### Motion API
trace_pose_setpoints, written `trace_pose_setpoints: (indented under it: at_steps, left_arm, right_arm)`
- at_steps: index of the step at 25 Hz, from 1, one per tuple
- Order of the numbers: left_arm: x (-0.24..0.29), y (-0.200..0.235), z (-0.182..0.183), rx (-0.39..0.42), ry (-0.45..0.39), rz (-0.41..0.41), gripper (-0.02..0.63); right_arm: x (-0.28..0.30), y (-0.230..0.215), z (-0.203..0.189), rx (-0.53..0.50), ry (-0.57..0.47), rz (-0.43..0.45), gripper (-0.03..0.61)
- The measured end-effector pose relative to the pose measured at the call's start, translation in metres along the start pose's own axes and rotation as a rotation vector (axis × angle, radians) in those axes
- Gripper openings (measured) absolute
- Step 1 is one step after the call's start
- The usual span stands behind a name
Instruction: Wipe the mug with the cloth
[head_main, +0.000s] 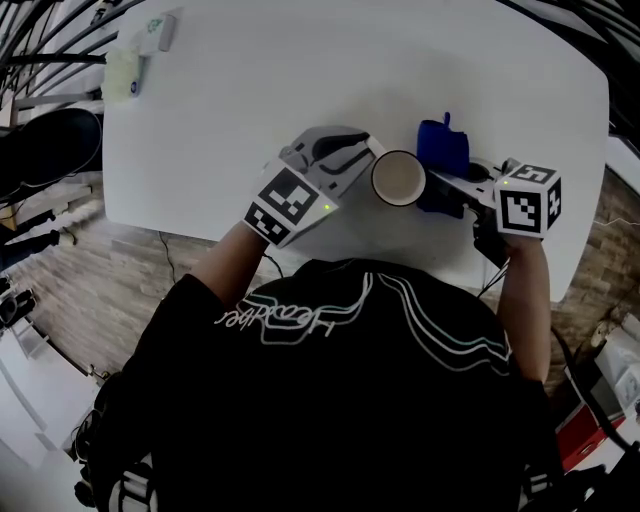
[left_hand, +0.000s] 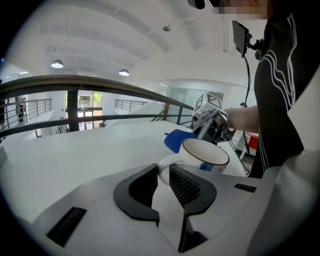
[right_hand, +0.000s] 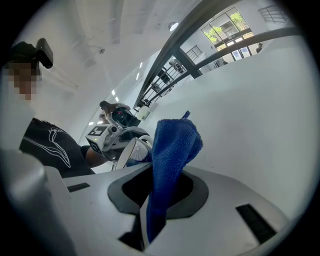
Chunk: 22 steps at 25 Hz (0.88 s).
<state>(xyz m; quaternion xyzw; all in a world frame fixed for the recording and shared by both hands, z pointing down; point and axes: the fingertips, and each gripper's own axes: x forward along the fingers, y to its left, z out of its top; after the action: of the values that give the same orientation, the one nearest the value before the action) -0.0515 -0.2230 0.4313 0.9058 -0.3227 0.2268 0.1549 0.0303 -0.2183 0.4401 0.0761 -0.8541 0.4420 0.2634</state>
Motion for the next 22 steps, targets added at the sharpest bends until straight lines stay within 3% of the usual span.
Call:
trace_pose_setpoints:
  at_steps: [13, 22]
  left_arm:
    - [0.006, 0.002, 0.003, -0.013, -0.01, -0.028, 0.078]
    - [0.012, 0.004, 0.006, 0.023, 0.0, -0.062, 0.077]
  right_arm:
    - [-0.004, -0.006, 0.002, -0.023, 0.039, 0.021, 0.054]
    - [-0.023, 0.009, 0.022, -0.088, 0.034, 0.115, 0.054]
